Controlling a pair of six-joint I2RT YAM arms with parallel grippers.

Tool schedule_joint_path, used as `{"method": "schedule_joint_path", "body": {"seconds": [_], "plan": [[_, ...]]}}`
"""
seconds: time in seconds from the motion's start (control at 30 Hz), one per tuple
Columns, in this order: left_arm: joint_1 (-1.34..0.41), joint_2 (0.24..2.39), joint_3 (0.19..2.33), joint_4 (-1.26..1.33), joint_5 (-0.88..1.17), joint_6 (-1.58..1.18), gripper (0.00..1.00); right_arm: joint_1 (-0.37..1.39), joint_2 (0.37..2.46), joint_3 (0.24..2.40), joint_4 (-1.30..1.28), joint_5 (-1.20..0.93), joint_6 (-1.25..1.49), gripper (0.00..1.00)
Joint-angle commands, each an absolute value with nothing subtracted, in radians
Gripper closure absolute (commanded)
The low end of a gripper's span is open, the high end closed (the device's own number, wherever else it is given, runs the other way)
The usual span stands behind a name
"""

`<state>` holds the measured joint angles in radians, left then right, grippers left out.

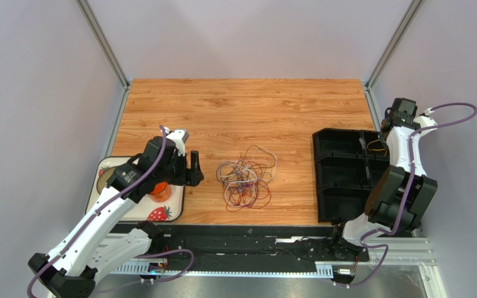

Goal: Untangle the cables

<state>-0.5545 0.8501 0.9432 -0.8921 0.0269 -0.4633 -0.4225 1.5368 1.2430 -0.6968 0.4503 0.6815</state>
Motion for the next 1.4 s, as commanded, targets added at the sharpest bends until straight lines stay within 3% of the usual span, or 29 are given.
{"method": "schedule_joint_path", "body": {"seconds": [0.0,0.27,0.4,0.5,0.53,0.57,0.63,0.8,0.9,1.03,1.37], "plan": [[-0.549,0.824,0.946,-0.864,0.018,-0.446,0.17,-0.428,1.588,1.285,-0.652,0.445,0.715,1.00],[-0.549,0.828,0.948,-0.867,0.015,-0.446,0.17,-0.436,1.646,1.330,-0.661,0.376,0.718,1.00],[-0.549,0.827,0.948,-0.865,0.017,-0.445,0.17,-0.436,1.640,1.354,-0.669,0.347,0.695,0.93],[-0.549,0.827,0.948,-0.865,0.014,-0.445,0.17,-0.434,1.618,1.373,-0.669,0.333,0.675,0.59],[-0.549,0.827,0.950,-0.865,0.017,-0.445,0.17,-0.436,1.612,1.377,-0.672,0.331,0.666,0.33],[-0.549,0.825,0.948,-0.867,0.015,-0.445,0.17,-0.436,1.603,1.382,-0.676,0.334,0.661,0.24],[-0.549,0.824,0.950,-0.865,0.017,-0.445,0.17,-0.436,1.574,1.397,-0.699,0.325,0.655,0.16],[-0.549,0.824,0.945,-0.857,0.020,-0.445,0.17,-0.428,1.438,1.338,-0.680,0.163,0.644,0.16],[-0.549,0.842,0.948,-0.864,0.002,-0.457,0.16,-0.378,1.344,1.269,-0.632,0.082,0.605,0.21],[-0.558,0.894,0.959,-0.877,-0.038,-0.475,0.14,-0.257,1.260,1.238,-0.658,0.054,0.542,0.23],[-0.793,1.058,0.890,-0.700,-0.110,-0.632,0.19,0.083,1.126,1.169,-0.739,-0.079,0.505,0.30]]}}
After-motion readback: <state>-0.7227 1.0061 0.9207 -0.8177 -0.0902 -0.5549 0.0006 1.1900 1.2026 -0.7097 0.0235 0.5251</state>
